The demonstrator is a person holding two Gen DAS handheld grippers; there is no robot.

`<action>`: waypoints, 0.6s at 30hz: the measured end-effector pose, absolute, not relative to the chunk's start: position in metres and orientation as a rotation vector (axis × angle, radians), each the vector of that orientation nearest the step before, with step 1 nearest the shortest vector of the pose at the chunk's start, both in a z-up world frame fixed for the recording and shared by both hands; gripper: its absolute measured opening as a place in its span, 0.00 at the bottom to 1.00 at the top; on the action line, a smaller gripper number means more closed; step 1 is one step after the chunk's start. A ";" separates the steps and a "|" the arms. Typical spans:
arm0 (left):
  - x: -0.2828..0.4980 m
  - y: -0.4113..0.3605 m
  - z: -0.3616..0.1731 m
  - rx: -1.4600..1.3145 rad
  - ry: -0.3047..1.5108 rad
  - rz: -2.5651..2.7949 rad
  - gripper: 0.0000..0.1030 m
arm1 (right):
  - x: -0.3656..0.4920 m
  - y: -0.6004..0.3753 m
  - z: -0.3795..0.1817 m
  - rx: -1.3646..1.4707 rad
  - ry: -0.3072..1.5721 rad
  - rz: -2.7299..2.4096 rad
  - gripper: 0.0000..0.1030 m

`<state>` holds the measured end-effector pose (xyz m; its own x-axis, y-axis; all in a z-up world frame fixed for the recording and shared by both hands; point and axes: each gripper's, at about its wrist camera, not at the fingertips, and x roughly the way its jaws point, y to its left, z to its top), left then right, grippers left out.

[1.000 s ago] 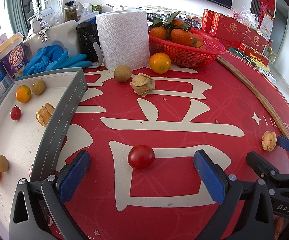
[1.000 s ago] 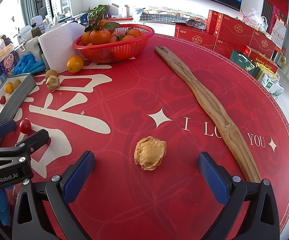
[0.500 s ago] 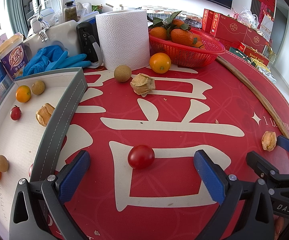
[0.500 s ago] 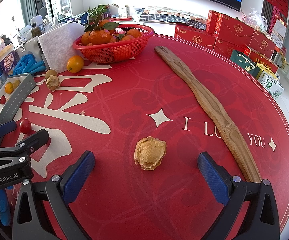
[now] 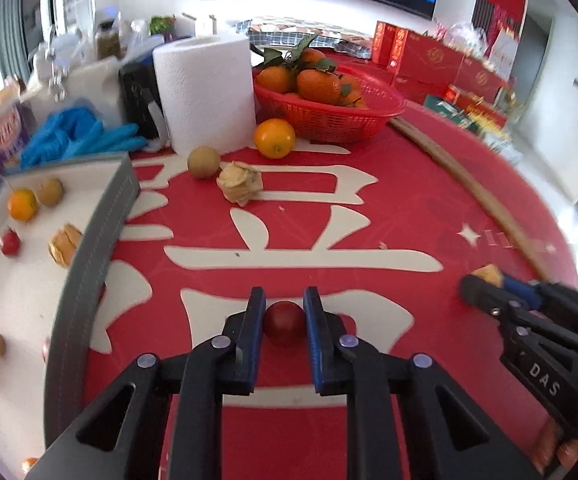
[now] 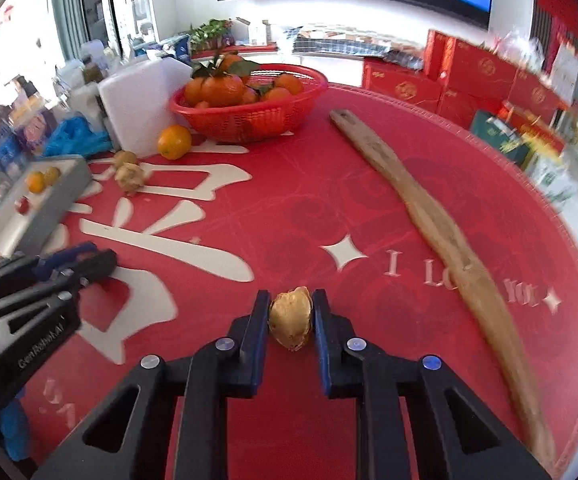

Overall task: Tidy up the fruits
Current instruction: 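Grasp the red tomato with the left gripper while the right gripper grasps the husked fruit, then carry the tomato and husked fruit with both grippers over the white tray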

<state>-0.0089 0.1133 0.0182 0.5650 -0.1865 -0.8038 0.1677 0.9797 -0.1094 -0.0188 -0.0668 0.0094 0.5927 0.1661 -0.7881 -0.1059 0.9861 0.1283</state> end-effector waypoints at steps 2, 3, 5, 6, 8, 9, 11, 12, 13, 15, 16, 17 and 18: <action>-0.015 0.120 0.022 -0.042 0.941 -0.220 0.20 | -0.021 -0.072 0.009 0.114 0.927 0.180 0.21; -0.018 0.124 0.025 -0.053 0.937 -0.228 0.21 | -0.023 -0.075 0.009 0.123 0.928 0.179 0.21; -0.025 0.129 0.031 -0.063 0.923 -0.242 0.21 | -0.026 -0.077 0.010 0.139 0.932 0.187 0.21; -0.028 0.130 0.033 -0.062 0.916 -0.243 0.21 | -0.029 -0.078 0.012 0.146 0.932 0.193 0.21; -0.035 0.132 0.039 -0.052 0.900 -0.244 0.21 | -0.032 -0.077 0.014 0.138 0.926 0.196 0.21; -0.038 0.134 0.042 -0.051 0.893 -0.244 0.21 | -0.033 -0.076 0.015 0.134 0.925 0.195 0.21; -0.042 0.138 0.048 -0.055 0.877 -0.243 0.21 | -0.034 -0.074 0.017 0.134 0.926 0.201 0.21; -0.044 0.140 0.052 -0.057 0.869 -0.239 0.21 | -0.034 -0.073 0.017 0.136 0.928 0.204 0.21; -0.047 0.142 0.055 -0.058 0.857 -0.238 0.21 | -0.033 -0.072 0.017 0.136 0.930 0.208 0.21; -0.052 0.147 0.063 -0.058 0.836 -0.231 0.21 | -0.032 -0.067 0.019 0.132 0.930 0.215 0.21; -0.054 0.150 0.066 -0.056 0.824 -0.224 0.21 | -0.032 -0.065 0.021 0.129 0.928 0.219 0.21; -0.056 0.154 0.069 -0.052 0.814 -0.214 0.21 | -0.032 -0.061 0.023 0.124 0.926 0.225 0.21; -0.056 0.157 0.071 -0.051 0.807 -0.206 0.21 | -0.032 -0.057 0.026 0.117 0.923 0.232 0.21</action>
